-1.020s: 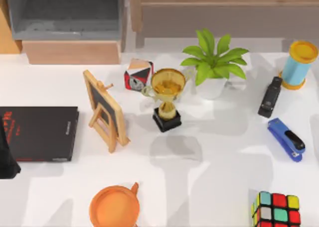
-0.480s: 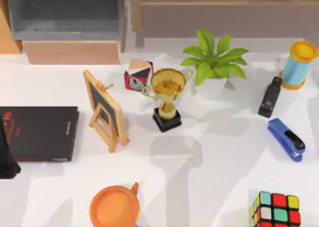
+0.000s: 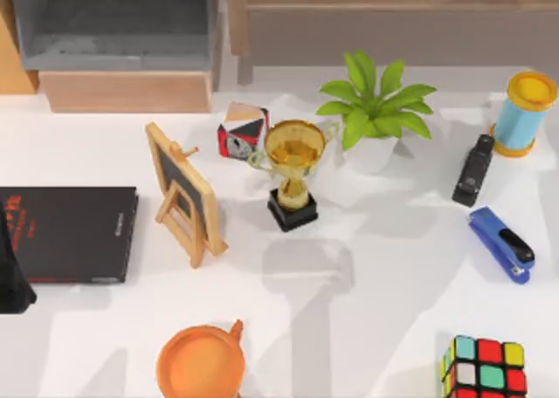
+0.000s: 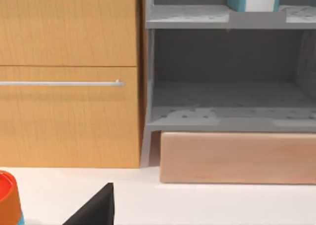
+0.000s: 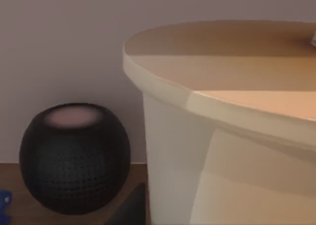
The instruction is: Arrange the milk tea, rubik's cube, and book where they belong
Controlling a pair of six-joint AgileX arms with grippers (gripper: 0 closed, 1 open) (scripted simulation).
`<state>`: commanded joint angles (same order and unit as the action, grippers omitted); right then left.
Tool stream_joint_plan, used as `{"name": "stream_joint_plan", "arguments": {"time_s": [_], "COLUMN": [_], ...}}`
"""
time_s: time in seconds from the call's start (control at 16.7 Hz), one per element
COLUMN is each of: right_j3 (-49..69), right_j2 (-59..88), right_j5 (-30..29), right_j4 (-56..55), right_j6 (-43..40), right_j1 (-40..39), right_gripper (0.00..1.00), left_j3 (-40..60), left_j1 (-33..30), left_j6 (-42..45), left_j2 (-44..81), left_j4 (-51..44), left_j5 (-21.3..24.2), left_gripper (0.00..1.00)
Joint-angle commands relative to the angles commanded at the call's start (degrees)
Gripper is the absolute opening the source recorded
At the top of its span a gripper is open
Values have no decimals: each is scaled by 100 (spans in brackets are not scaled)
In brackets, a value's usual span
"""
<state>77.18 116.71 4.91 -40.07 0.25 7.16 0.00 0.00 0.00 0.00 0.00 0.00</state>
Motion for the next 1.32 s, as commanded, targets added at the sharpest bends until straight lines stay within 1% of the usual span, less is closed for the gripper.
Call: {"name": "stream_joint_plan", "arguments": {"time_s": [0.48,0.54,1.08,1.2,1.32], "right_j3": [0,0,-18,-229,-681], "right_j2": [0,0,-29,-233,-602], "right_j5": [0,0,-1,4,42], "right_j4": [0,0,-5,-48,-112], "right_j6": [0,0,9,9,9], "right_j1": [0,0,22,49,67], "right_gripper": [2,0,0,0,0], "left_j3": [0,0,0,0,0], "left_j1": [0,0,0,0,0], "left_j6": [0,0,0,0,0], "left_j2": [0,0,0,0,0], "left_j4": [0,0,0,0,0], "left_j5": [0,0,0,0,0], "left_gripper": [100,100,100,100,100]}}
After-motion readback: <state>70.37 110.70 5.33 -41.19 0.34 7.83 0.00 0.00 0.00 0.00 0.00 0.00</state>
